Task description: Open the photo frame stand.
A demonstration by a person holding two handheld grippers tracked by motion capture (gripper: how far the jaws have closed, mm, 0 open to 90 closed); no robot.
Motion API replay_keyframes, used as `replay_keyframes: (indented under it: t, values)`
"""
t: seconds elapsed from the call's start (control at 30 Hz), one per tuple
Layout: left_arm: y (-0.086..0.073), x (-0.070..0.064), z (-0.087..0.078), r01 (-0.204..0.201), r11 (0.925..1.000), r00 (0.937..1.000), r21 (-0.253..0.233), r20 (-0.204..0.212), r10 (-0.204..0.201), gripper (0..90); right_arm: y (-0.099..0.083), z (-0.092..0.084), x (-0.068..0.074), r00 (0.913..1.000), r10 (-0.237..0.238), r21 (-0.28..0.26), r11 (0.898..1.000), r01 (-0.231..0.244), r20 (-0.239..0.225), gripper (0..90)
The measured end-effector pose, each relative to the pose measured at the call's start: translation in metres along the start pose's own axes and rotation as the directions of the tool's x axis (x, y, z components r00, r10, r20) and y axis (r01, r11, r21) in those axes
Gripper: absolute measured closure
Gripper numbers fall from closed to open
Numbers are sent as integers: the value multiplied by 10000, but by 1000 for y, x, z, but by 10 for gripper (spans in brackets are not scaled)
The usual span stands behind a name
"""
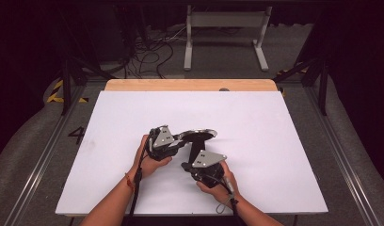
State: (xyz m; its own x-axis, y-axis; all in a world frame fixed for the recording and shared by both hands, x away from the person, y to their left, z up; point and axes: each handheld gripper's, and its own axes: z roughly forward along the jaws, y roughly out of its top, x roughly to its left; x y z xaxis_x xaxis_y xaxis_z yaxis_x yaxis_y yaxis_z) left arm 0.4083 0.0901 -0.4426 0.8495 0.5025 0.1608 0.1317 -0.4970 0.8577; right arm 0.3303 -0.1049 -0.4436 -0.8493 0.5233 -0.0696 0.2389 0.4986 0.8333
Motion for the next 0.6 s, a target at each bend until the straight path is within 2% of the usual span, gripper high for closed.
replay_keyframes:
  t: [0.27, 0.4, 0.5, 0.57, 0.6]
  values:
    - [1, -2, 0, -64, 9999, 9999, 84, -91, 65, 722, -4, 12, 5, 9988, -106, 194, 9998, 96, 473, 897]
    - [1, -4, 1, 11, 10000, 9997, 97, -248, -9, 714, -5, 15, 8, 9946, -274, 240, 9994, 252, 997, 898]
    - [1, -4, 1, 27, 10000, 9996, 89, -270, -25, 713, -6, 15, 7, 9910, -198, 321, 9994, 157, 1324, 900]
    - [2, -5, 1, 5, 9999, 9994, 125, -333, -1, 714, -6, 15, 5, 9913, -29, 344, 9994, -16, 1312, 900]
    - [1, -6, 1, 2, 9999, 9992, 110, -390, 2, 716, -5, 15, 6, 9894, 58, 418, 9991, -120, 1453, 900]
